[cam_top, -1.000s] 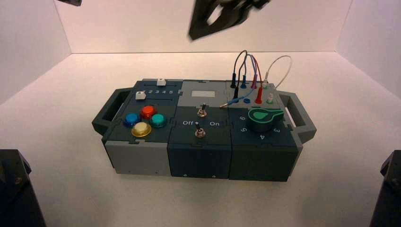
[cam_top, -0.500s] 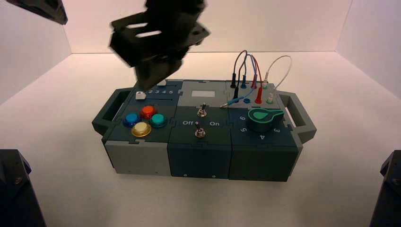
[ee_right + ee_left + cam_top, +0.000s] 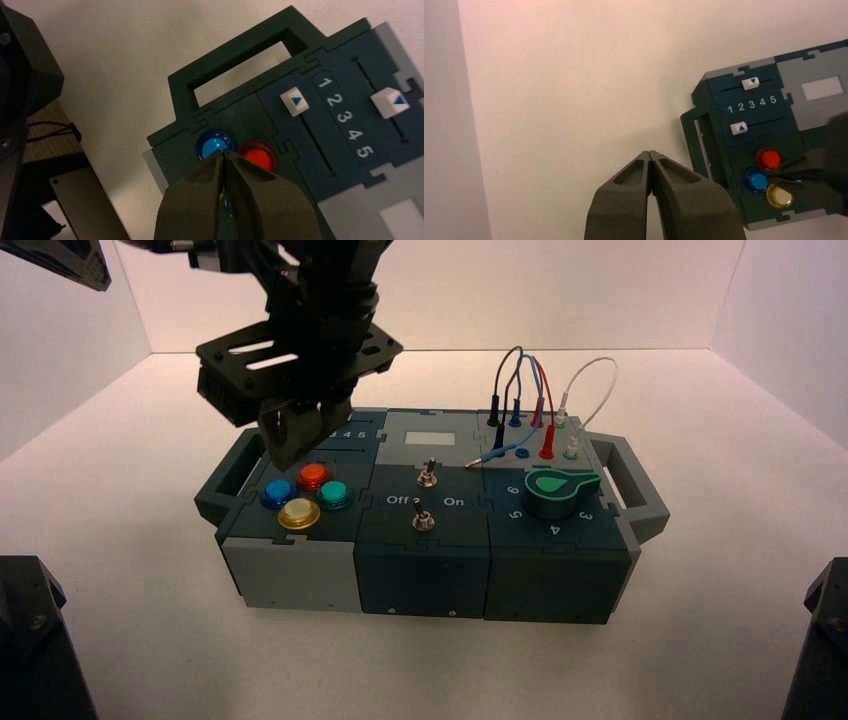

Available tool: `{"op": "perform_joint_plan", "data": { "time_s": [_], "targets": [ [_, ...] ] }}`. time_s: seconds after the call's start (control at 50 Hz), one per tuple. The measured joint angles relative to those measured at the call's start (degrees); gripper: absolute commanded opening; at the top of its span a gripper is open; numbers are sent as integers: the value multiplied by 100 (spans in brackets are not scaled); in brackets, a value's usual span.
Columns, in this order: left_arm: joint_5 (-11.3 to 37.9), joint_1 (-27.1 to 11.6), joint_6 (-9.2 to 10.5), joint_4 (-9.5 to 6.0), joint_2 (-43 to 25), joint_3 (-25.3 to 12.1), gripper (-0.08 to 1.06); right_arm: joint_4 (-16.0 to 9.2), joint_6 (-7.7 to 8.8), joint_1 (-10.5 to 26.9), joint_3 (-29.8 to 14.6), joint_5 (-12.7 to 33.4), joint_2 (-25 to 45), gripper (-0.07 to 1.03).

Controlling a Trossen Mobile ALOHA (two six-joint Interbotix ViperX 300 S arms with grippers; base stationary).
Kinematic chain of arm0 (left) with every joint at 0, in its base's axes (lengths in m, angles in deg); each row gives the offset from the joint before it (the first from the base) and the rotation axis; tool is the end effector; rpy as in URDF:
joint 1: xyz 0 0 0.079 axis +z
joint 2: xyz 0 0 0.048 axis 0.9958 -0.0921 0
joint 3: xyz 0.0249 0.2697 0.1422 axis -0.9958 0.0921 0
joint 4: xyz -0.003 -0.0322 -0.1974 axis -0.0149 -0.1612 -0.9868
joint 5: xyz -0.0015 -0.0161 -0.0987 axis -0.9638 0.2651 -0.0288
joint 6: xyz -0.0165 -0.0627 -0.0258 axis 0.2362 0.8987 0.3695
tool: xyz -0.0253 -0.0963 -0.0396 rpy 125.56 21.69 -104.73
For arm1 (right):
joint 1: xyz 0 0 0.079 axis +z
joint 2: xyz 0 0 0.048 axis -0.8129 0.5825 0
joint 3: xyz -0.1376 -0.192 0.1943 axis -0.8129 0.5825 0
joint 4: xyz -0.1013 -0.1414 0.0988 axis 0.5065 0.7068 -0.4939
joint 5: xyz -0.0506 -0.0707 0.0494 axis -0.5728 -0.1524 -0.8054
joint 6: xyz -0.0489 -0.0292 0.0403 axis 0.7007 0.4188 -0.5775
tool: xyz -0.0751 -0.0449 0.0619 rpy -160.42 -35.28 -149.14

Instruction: Push the blue button with the right gripper.

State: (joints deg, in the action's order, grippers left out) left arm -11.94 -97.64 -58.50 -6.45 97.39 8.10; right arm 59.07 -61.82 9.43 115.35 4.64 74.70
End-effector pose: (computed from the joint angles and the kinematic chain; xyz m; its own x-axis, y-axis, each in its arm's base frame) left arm 0.2119 -0.0398 0.1767 0.5388 -0.0741 -0.8391 0.2665 0.9600 0.0864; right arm 0.1803 0.3926 0.0552 0.1303 0.4127 -0.9015 -0.8365 0.5338 0.1235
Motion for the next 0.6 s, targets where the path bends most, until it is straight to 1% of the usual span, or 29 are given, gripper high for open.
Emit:
{"op": "perform_joint_plan", "data": {
  "time_s": [0.28,0.46,0.6],
  "targets": [
    [0,0,0,9,9,44,-3,-105,0,0,-62,18,185,-2],
    [0,9,0,0,9,62,-3,-272,0,0,-202,-26,413,-2],
    [-18,9,9,9,-9,62,-3,-272,0,-9,-202,26,396,-2]
  ]
}}
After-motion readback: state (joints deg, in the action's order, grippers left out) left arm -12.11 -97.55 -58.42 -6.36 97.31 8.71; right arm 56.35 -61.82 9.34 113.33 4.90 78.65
